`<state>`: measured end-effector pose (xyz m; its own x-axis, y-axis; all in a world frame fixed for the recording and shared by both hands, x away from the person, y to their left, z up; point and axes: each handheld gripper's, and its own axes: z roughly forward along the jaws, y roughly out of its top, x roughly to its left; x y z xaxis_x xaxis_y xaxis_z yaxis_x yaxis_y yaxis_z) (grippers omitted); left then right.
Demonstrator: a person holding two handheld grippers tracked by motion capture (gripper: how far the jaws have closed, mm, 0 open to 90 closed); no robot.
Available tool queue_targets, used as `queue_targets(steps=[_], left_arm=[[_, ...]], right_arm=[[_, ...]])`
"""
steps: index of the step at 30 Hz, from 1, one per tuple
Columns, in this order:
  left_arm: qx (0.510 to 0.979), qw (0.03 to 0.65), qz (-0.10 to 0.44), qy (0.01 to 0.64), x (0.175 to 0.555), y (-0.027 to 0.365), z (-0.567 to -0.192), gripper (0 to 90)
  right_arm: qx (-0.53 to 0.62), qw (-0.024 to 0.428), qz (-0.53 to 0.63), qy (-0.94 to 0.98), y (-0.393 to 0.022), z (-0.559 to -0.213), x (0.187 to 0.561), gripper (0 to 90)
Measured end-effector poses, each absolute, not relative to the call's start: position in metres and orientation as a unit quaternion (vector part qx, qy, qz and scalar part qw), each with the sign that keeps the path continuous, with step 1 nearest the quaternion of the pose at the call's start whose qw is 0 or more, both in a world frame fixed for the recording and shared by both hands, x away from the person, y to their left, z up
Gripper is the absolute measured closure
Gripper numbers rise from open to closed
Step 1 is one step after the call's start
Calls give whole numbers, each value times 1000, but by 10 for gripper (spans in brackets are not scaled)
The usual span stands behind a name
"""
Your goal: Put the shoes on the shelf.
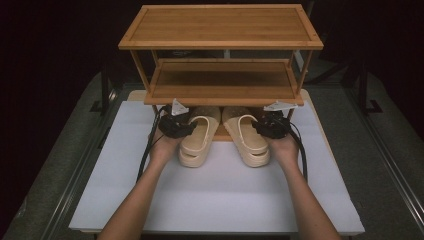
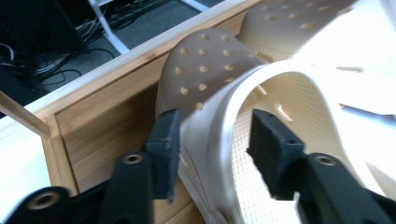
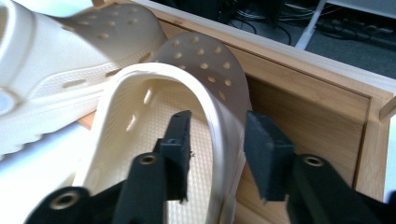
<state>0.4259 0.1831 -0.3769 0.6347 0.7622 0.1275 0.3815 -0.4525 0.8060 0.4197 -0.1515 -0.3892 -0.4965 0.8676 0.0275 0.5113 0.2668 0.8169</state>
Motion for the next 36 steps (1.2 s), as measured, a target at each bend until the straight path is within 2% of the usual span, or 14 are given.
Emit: queue_targets(steps=[5, 13, 21, 26, 35, 36], left_arm=[[822, 405, 213, 339, 415, 198, -364, 367], [836, 408, 171, 324, 390, 218, -358, 184], [845, 410, 152, 307, 363, 233, -370, 118], [847, 410, 135, 309, 356, 240, -384, 91], [863, 388, 121, 299, 359, 234, -410, 73], [866, 380, 121, 300, 360, 232, -413, 48]], right_arm=[[447, 195, 411, 770, -163, -378, 408, 443], [436, 172, 420, 777, -180, -369, 378, 314], [424, 160, 423, 784, -192, -375, 349, 232], [411, 150, 431, 789, -195, -391, 334, 187], [390, 119, 413, 814, -188, -423, 335, 120], [388, 117, 411, 817, -186, -425, 336, 111]])
